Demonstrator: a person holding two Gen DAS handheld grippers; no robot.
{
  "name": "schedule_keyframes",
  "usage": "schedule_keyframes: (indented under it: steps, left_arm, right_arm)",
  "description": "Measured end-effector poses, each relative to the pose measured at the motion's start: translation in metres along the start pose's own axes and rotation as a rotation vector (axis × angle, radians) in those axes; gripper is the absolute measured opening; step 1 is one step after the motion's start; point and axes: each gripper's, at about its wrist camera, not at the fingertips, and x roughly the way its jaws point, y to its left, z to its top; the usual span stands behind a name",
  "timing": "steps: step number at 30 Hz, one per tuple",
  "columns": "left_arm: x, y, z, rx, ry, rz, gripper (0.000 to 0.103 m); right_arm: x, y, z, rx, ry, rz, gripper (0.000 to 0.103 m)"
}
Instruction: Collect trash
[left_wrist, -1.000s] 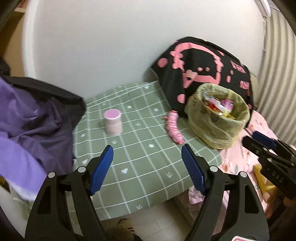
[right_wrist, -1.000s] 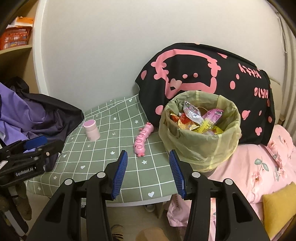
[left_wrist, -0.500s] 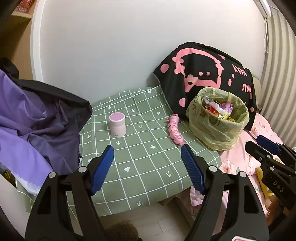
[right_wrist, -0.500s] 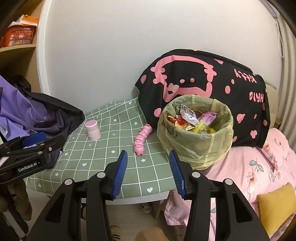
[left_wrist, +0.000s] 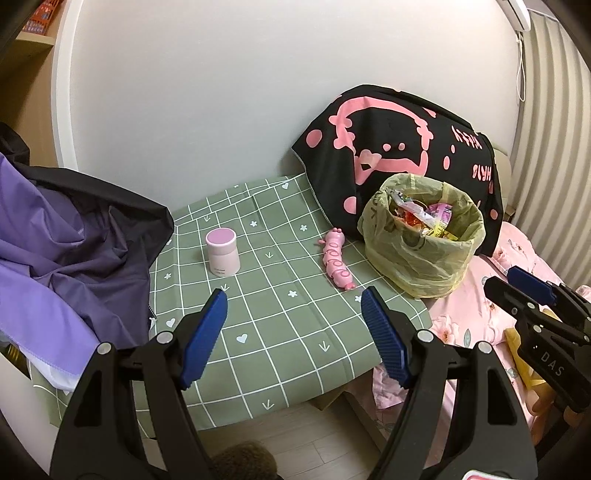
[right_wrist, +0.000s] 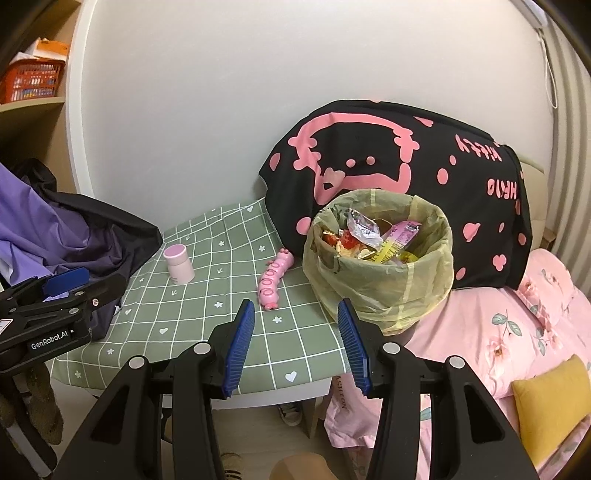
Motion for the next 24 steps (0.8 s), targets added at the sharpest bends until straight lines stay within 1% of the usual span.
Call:
schedule_keyframes:
  steps: [24]
  left_arm:
    - [-0.0046, -0.0077, -0.0005, 0.014, -0.016, -0.026, 0.071]
  right_arm:
    - [-0.0063, -0.0048, 0.0005, 0.01, -0.014, -0.021, 0.044]
